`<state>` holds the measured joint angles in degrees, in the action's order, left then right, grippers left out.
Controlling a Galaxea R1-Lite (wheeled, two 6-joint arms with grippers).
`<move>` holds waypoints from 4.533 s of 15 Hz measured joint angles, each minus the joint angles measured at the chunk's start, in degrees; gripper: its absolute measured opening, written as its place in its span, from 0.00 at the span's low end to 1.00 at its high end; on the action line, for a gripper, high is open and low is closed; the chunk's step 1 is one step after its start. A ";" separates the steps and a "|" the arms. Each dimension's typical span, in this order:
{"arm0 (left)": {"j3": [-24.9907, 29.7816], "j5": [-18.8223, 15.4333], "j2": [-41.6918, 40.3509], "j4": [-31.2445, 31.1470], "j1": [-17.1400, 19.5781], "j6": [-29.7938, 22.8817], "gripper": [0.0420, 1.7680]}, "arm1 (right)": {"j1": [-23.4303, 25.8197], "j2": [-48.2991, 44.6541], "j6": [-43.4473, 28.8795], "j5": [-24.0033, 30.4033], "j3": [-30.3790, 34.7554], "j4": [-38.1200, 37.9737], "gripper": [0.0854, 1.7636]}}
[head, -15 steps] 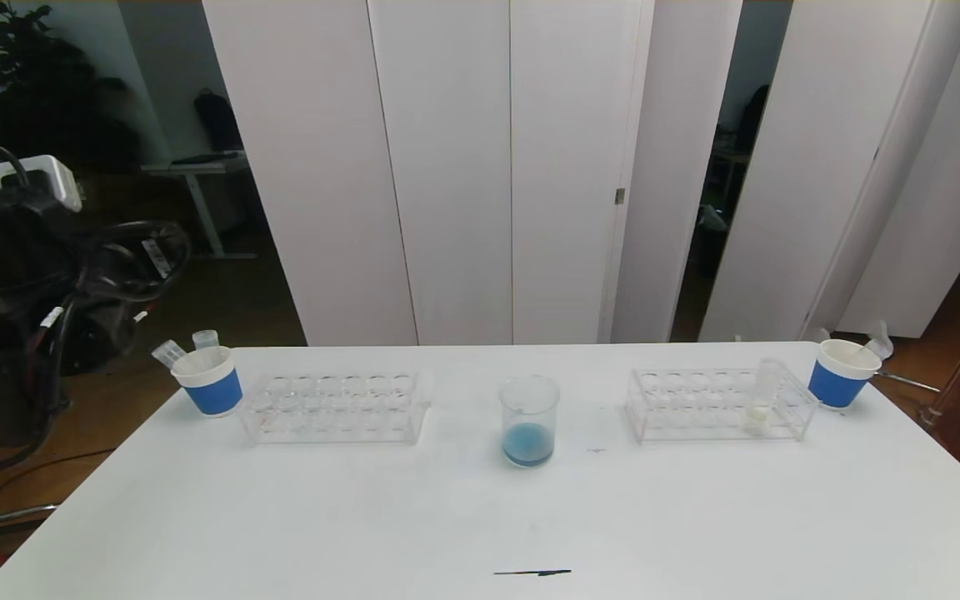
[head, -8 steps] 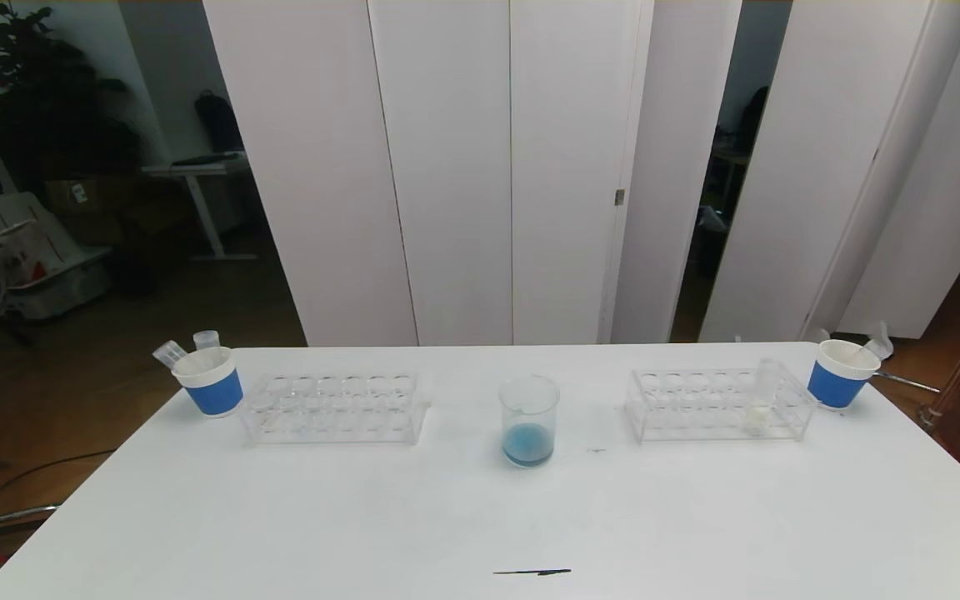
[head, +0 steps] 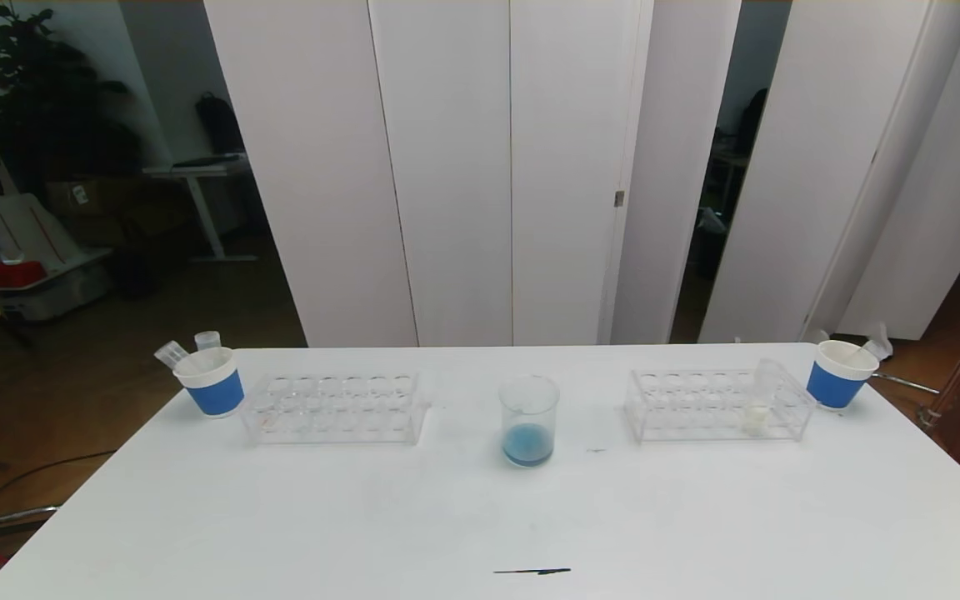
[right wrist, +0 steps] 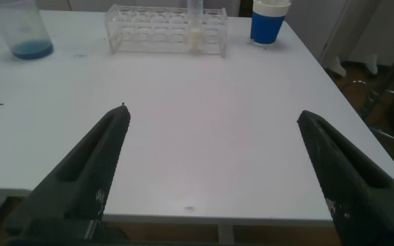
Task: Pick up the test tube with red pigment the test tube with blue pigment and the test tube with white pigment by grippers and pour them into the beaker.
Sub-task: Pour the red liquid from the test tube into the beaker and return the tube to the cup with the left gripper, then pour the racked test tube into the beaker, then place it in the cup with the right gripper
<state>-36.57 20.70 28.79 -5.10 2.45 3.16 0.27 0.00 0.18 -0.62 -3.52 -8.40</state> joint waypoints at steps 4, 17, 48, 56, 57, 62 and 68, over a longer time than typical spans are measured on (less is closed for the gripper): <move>2.17 -3.45 -14.25 -12.07 -0.80 0.22 0.99 | 0.00 0.00 -0.05 0.02 0.00 0.00 0.99; 31.91 -11.72 -28.93 7.27 -2.34 2.11 0.99 | 0.00 0.00 -0.02 0.02 0.00 0.02 0.99; 36.47 -20.88 -28.90 4.57 -2.34 -2.80 0.99 | -0.09 0.02 -0.32 -0.17 0.00 -0.06 0.99; 36.47 -20.86 -28.89 4.57 -2.32 -2.80 0.99 | -0.11 0.00 -0.51 -0.30 -0.38 -0.66 0.99; 36.47 -20.88 -28.89 4.58 -2.34 -2.83 0.99 | -0.22 0.13 -0.54 -0.43 -1.11 -0.66 0.99; 36.47 -20.88 -28.87 4.58 -2.34 -2.83 0.99 | -0.40 5.27 -0.51 -0.54 -10.30 -0.44 0.99; 36.47 -20.88 -28.87 4.57 -2.34 -2.83 0.99 | -1.00 19.90 -0.48 -0.94 -23.56 0.61 0.99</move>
<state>-0.10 -0.18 -0.07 -0.52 0.11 0.33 -0.73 19.90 -0.29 -1.56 -27.09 -7.79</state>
